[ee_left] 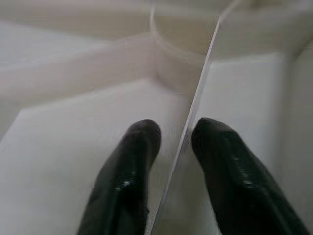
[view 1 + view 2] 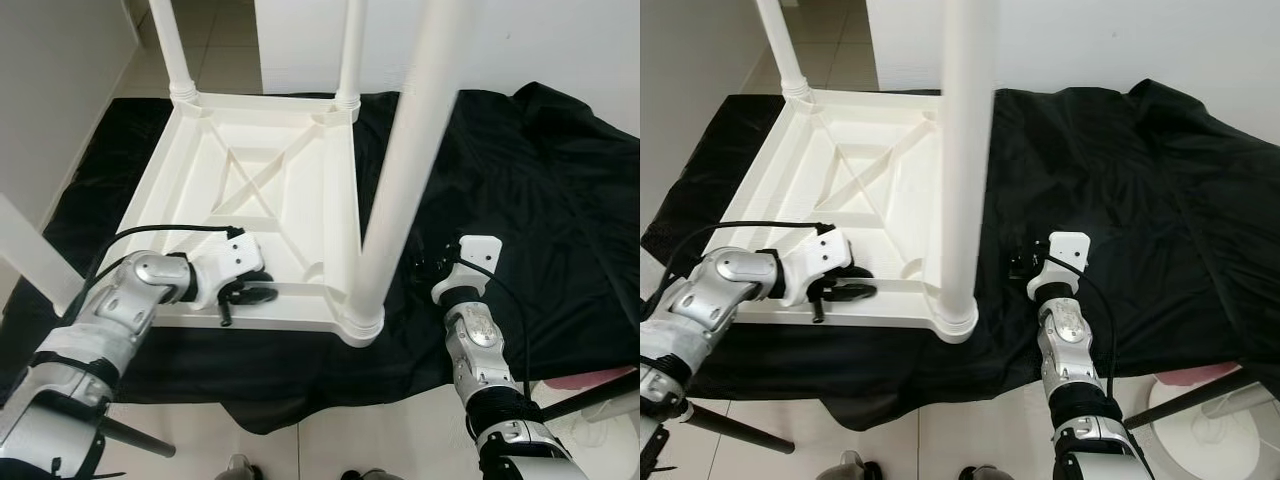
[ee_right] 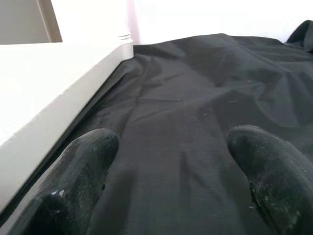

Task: Building children table

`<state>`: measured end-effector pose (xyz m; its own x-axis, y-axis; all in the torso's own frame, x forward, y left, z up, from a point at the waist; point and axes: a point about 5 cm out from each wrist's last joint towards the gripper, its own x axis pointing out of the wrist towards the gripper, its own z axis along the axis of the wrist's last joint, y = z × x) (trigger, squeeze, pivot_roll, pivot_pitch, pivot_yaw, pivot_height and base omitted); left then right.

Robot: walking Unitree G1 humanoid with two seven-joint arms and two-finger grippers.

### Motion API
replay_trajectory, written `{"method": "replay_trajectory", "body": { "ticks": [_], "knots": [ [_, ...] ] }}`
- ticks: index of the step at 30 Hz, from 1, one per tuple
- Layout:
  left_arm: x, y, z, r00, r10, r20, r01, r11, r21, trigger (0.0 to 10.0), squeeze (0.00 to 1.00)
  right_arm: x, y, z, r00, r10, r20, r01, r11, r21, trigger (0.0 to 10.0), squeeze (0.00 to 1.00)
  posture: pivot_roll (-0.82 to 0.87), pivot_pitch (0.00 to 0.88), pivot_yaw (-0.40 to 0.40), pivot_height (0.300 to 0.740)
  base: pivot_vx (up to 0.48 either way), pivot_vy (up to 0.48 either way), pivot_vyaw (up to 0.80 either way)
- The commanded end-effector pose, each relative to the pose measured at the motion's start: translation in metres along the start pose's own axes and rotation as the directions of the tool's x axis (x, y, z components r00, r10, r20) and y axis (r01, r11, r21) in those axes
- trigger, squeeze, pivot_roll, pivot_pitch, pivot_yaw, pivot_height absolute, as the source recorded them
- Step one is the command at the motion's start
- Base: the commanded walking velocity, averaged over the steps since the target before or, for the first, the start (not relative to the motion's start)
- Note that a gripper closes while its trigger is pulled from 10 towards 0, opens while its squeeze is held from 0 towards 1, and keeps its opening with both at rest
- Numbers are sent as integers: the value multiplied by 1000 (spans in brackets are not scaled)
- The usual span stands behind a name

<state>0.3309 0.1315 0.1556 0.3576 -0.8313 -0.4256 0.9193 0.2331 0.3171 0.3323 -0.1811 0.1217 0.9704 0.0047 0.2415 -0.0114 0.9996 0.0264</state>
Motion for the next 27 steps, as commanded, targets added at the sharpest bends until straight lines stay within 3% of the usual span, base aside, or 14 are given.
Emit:
{"method": "replay_trajectory", "body": {
  "ticks": [1,4,5,6,9,12,15,16,18,21,24,25,27],
  "knots": [
    [-2,6,4,990,140,34,-139,990,-23,10000,1000,0,1,-1,1000,0,-4,0,1000,-2,10000,0,48,103,-11,740,0,0,0],
    [-3,4,8,990,133,57,-132,991,-11,10000,1000,0,0,-1,1000,0,-4,0,1000,-3,10000,0,47,99,-10,740,0,0,0],
    [-5,2,12,988,128,87,-130,991,17,10000,306,-2,-1,-1,1000,3,-3,-3,1000,-6,10000,0,48,100,-9,740,0,0,0],
    [-8,-1,15,986,123,113,-129,990,47,10000,0,-3,0,-2,1000,19,-3,-19,1000,-9,10000,0,48,100,-6,740,0,0,0],
    [-20,-4,14,984,125,129,-133,990,52,10000,0,-10,3,-2,991,134,-15,-134,991,-29,10000,0,46,102,-7,740,0,0,0],
    [-22,-4,14,984,127,127,-134,990,47,10000,0,-11,4,-2,989,149,-17,-150,988,-33,10000,0,46,102,-7,740,0,0,0],
    [-45,4,15,945,250,210,-237,968,-82,10000,0,-24,1,6,942,334,-27,-335,942,-29,10000,0,45,109,-13,740,0,0,0],
    [-45,4,15,945,250,210,-237,968,-82,10000,0,-24,1,6,942,334,-27,-335,942,-29,10000,0,45,109,-13,740,0,0,0],
    [-58,6,13,899,369,235,-339,927,-158,10000,0,-41,-6,14,894,444,-51,-446,895,-25,10000,0,50,123,-32,740,0,0,0],
    [-63,6,14,875,421,237,-388,905,-175,10000,0,-48,-11,18,880,470,-60,-472,882,-8,10000,0,49,127,-39,740,0,0,0],
    [-77,3,18,775,573,266,-514,817,-263,10000,0,-67,-29,35,844,530,-79,-532,847,-2,10000,0,30,139,-45,740,0,0,0],
    [-77,3,18,775,573,266,-514,817,-263,10000,0,-67,-29,35,844,530,-79,-532,847,-2,10000,0,30,139,-45,740,0,0,0],
    [-82,-1,16,742,622,252,-544,777,-316,10000,0,-74,-35,44,820,566,-83,-568,823,1,10000,0,26,140,-46,740,0,0,0]
  ]
}}
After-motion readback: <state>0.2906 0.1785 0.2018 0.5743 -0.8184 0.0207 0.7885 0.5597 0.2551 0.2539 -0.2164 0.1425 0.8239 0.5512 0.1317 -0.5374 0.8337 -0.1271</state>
